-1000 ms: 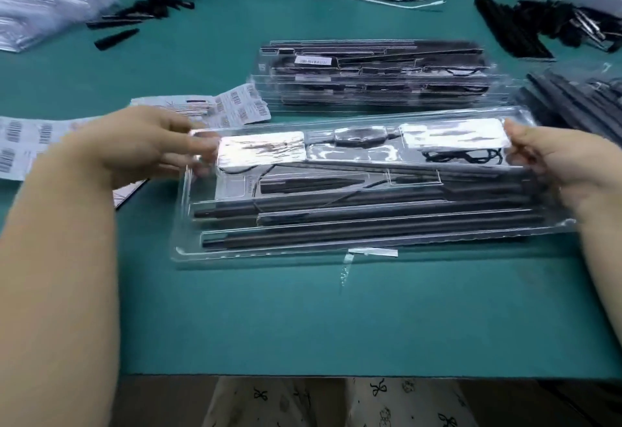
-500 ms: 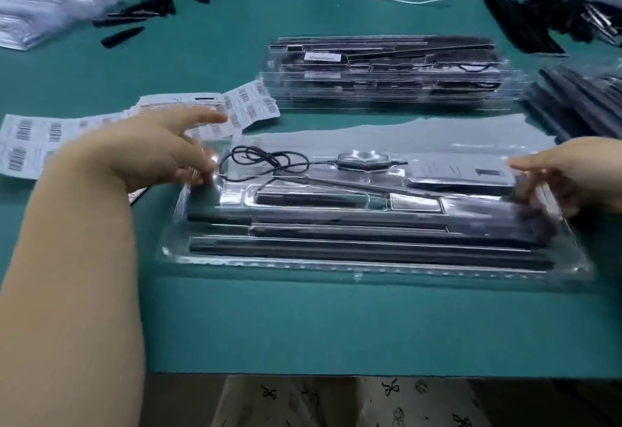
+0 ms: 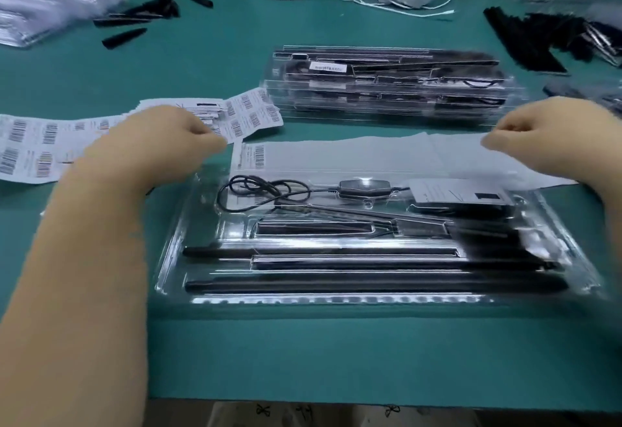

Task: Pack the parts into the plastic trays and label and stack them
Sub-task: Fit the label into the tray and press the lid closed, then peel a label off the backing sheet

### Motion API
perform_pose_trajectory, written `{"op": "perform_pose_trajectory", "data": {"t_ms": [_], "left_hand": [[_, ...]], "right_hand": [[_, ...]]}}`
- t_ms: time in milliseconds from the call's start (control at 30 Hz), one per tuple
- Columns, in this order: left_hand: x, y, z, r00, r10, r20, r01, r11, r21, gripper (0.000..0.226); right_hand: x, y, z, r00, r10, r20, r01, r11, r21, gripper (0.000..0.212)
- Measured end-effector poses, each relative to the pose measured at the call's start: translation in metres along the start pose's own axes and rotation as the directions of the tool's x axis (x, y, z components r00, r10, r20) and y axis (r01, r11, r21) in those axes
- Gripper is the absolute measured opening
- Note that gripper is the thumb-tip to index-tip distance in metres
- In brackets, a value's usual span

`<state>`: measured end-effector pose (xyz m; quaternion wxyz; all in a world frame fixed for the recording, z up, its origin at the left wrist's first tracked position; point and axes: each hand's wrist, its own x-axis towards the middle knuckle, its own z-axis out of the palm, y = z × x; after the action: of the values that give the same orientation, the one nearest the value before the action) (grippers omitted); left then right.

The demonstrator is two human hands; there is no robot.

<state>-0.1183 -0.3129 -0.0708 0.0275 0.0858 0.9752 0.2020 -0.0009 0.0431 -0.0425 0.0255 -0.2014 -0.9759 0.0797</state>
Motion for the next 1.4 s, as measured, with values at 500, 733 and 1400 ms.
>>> {"op": "perform_pose_trajectory", "data": {"t_ms": [500,733,1400], "left_hand": [[0.014,0.020,0.025,0.989,-0.146,-0.013,0.120,0.858,-0.500,0.018],[0.023,0.017,0.024,0.971,-0.078,0.225,0.221,0.644,-0.733,0.004],[0.016,0.016,0.024,0.957,0.264,0.118,-0.120,0.732,-0.671,0.019]], "right_hand": [[0.025,-0.159,0.042,0.853,-0.519,0.054,0.493,0.836,0.242,0.022],[0.030,-0.169,0.067,0.879,-0.418,-0.230,0.477,0.772,0.420,0.019],[0.016,-0.173,0.074,0.910,-0.336,-0.242,0.411,0.657,0.632,0.016]]}}
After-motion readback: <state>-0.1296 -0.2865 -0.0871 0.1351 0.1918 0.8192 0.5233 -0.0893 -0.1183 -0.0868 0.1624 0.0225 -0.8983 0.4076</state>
